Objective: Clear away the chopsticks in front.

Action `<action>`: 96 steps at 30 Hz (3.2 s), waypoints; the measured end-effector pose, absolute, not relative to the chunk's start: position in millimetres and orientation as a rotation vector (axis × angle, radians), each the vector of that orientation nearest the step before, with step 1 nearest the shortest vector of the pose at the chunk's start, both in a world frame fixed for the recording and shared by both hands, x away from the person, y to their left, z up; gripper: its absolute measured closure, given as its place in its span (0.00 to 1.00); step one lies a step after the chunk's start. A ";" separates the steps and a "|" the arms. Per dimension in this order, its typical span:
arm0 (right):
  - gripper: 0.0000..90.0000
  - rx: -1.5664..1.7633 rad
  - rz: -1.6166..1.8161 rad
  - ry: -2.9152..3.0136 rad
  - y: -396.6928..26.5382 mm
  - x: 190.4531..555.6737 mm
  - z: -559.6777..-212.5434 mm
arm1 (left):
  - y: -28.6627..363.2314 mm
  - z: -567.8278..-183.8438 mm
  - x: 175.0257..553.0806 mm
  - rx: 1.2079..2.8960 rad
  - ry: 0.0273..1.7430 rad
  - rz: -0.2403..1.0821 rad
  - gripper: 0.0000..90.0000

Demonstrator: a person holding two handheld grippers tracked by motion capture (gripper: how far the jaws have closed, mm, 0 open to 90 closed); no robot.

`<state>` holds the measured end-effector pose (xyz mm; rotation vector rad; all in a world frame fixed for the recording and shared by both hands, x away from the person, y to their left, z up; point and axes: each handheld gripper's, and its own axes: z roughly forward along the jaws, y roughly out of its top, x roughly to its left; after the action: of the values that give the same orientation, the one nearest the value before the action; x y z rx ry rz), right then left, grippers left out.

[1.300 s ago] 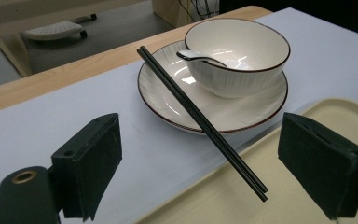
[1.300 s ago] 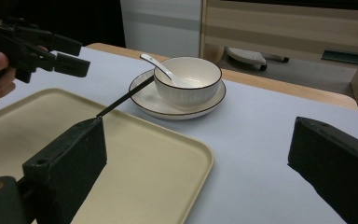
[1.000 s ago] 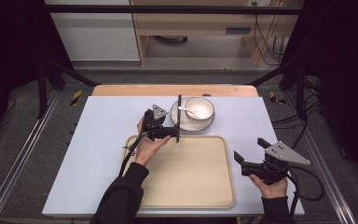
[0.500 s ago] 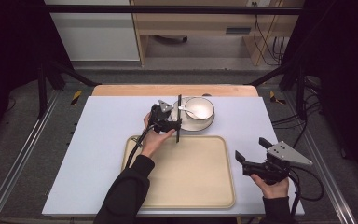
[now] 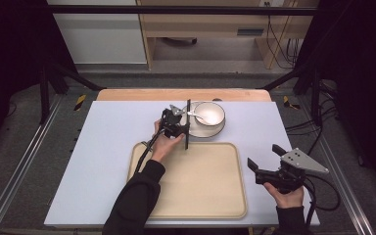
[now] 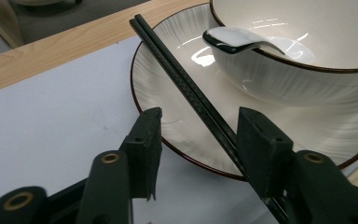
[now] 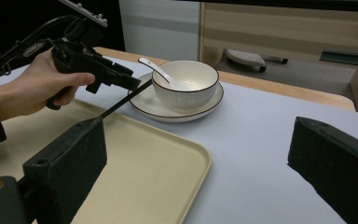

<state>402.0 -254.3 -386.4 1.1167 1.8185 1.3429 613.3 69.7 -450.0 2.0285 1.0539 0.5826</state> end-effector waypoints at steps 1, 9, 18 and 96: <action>0.05 1.118 1.344 1.817 -254.3 402.0 -386.4 | 69.7 -450.0 613.3 2.029 1.054 0.583 0.60; 0.05 1.124 1.351 1.815 -254.5 401.9 -386.1 | 67.0 -454.8 615.0 2.034 1.054 0.539 0.71; 0.05 1.117 1.350 1.821 -253.9 402.2 -386.5 | 66.4 -455.9 616.0 2.027 1.056 0.526 0.86; 0.05 1.142 1.346 1.806 -257.2 400.2 -388.3 | 158.9 -418.2 513.5 1.752 1.304 0.662 0.95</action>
<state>400.2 -257.2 -388.3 1.1422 1.8059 1.3458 513.5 158.9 -418.2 1.7515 1.3039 0.6619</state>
